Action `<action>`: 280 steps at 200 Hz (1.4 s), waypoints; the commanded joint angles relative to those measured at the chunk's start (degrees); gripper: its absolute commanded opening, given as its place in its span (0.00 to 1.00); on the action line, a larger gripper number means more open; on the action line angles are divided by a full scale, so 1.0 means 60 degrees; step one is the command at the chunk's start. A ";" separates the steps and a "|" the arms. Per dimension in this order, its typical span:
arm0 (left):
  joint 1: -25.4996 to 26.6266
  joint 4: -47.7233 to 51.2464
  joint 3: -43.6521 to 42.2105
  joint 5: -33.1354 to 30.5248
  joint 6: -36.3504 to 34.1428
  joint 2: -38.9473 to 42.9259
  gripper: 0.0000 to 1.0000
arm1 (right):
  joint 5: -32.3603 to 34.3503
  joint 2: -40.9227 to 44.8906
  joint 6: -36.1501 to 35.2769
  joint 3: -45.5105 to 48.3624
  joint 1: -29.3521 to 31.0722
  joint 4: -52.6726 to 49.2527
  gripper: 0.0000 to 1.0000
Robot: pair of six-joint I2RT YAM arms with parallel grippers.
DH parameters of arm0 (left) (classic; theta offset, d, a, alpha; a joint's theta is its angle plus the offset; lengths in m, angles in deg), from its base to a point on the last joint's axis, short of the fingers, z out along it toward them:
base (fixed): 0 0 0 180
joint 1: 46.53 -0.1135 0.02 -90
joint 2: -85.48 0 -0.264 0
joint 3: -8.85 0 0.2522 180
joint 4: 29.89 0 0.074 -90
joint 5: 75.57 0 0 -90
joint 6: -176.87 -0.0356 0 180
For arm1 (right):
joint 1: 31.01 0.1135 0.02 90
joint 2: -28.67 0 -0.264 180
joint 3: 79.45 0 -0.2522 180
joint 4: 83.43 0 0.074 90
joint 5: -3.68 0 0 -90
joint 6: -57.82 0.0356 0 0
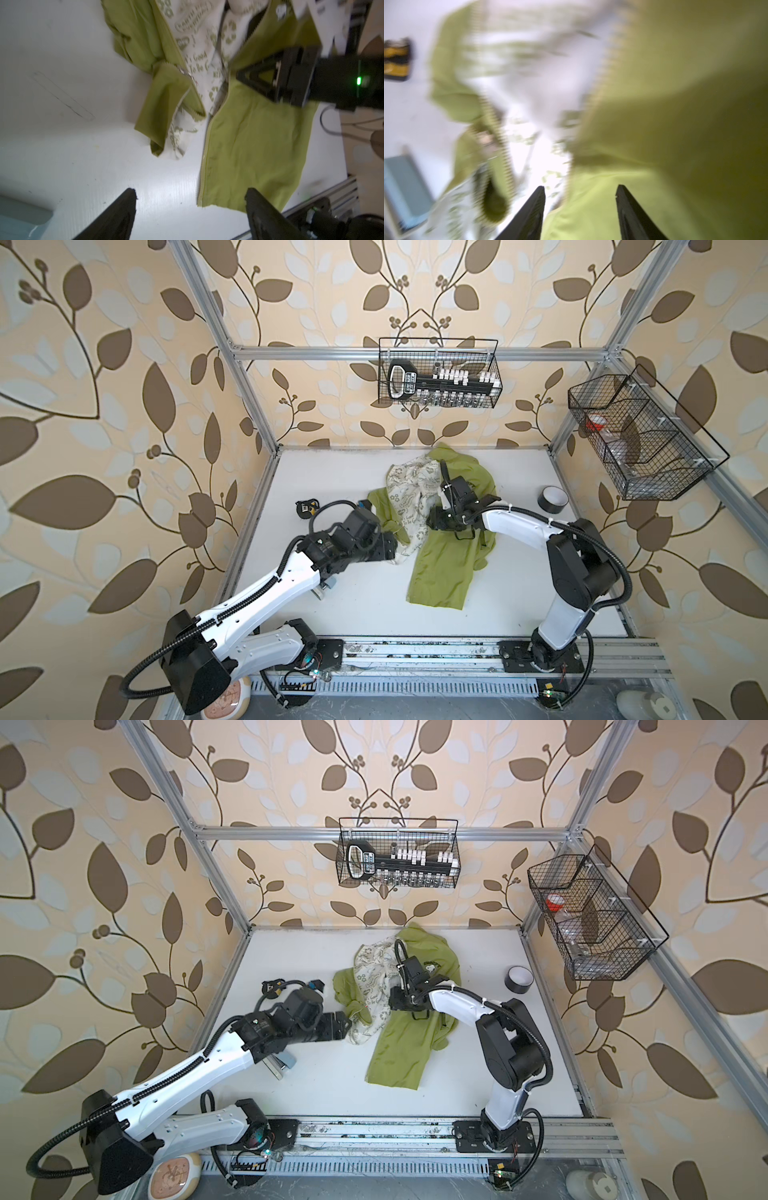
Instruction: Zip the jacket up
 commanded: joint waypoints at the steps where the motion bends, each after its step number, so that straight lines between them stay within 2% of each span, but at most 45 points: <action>1: -0.1240 0.0636 0.1234 0.0576 -0.0495 -0.1027 0.84 | -0.0226 0.0175 0.0222 -0.0668 0.0456 0.0153 0.58; 44: -0.3367 0.0448 0.3176 0.2309 -0.0460 -0.4006 0.80 | -0.0857 -0.0966 0.0629 -0.1730 0.1069 0.0275 0.59; 58: -0.3772 0.0573 0.3924 0.2764 -0.0459 -0.4895 0.78 | -0.0957 -0.1297 0.0775 -0.1893 0.1156 0.0437 0.59; 106: -0.3874 0.1472 0.6769 0.2965 -0.0947 -0.7621 0.73 | -0.1116 -0.2224 0.1010 -0.2324 0.1405 0.0522 0.54; 176: -0.3853 0.1899 0.8701 0.3332 -0.1191 -0.9570 0.72 | -0.1262 -0.2713 0.1314 -0.2260 0.1610 0.0907 0.48; 199: -0.3754 0.2020 0.9129 0.3425 -0.1333 -1.0000 0.72 | -0.1310 -0.2801 0.1447 -0.2189 0.1642 0.1095 0.39; 227: -0.3526 0.2478 0.9936 0.3187 -0.1601 -1.0714 0.73 | -0.1352 -0.2637 0.1603 -0.1910 0.1648 0.1319 0.20; 262: -0.3414 0.2660 1.0959 0.2970 -0.1833 -1.1521 0.73 | -0.1163 -0.1475 0.1753 -0.0757 0.1653 0.1790 0.00; 280: -0.3413 0.2628 1.1400 0.2884 -0.1920 -1.1823 0.73 | -0.1078 -0.0624 0.1772 0.0033 0.1641 0.1921 0.00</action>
